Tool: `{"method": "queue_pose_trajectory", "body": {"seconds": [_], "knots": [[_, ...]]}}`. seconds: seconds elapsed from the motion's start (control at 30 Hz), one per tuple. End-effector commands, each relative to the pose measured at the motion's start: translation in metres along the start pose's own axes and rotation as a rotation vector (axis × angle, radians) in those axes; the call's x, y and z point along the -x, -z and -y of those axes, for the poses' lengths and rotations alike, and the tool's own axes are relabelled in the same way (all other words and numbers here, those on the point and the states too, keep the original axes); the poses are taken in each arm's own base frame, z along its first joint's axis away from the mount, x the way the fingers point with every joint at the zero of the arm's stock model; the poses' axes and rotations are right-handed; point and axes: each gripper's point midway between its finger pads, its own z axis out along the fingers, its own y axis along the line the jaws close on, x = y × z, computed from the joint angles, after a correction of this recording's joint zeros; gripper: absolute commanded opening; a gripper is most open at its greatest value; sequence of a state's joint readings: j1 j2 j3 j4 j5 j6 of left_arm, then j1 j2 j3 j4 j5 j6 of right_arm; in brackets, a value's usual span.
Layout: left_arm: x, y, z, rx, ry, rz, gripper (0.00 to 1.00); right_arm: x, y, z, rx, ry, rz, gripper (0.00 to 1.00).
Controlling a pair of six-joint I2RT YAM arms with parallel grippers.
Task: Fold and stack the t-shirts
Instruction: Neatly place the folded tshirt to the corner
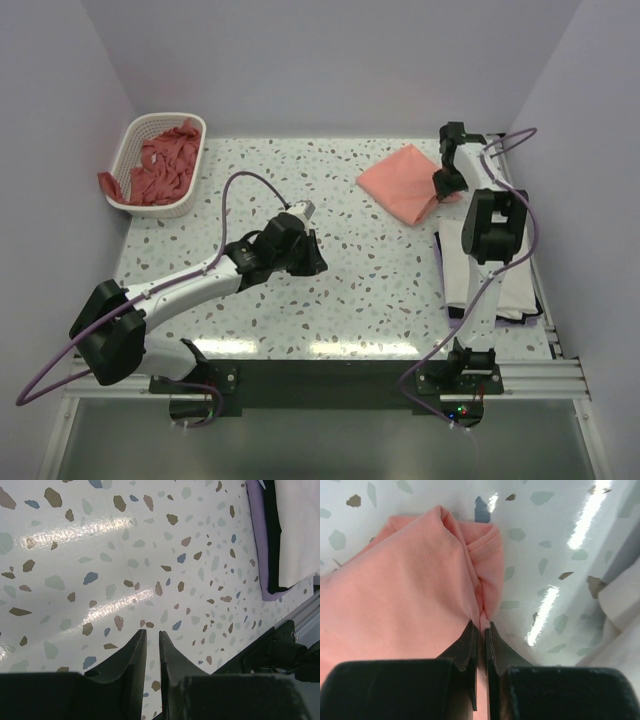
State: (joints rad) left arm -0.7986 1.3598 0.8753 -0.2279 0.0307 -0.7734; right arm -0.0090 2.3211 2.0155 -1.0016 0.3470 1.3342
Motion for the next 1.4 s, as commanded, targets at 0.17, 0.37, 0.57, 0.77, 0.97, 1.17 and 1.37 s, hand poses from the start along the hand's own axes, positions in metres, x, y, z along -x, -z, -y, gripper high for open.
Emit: {"method": "queue_pose_trajectory", "body": {"seconds": [0.17,0.37,0.57,0.77,0.97,1.17,1.37], "knots": [[0.017,0.006,0.019,-0.063,-0.018,0.035,0.21,0.079,0.074,0.025,0.026,-0.144,0.118,0.0],[0.016,0.008,0.021,-0.074,-0.008,0.035,0.21,0.098,0.101,0.035,0.04,-0.171,0.162,0.0],[0.017,0.011,0.022,-0.08,-0.008,0.039,0.21,0.114,0.122,0.06,0.025,-0.191,0.177,0.0],[0.015,0.01,0.023,-0.086,-0.005,0.03,0.21,0.125,0.139,0.078,0.061,-0.172,0.189,0.0],[0.013,0.007,0.024,-0.091,0.006,0.022,0.21,0.134,0.149,0.093,0.064,-0.128,0.182,0.0],[0.012,0.004,0.027,-0.099,0.01,0.015,0.2,0.141,0.159,0.102,0.089,-0.128,0.191,0.0],[0.012,0.003,0.029,-0.099,0.009,0.012,0.2,0.159,0.179,0.106,0.12,-0.163,0.234,0.0]]}}
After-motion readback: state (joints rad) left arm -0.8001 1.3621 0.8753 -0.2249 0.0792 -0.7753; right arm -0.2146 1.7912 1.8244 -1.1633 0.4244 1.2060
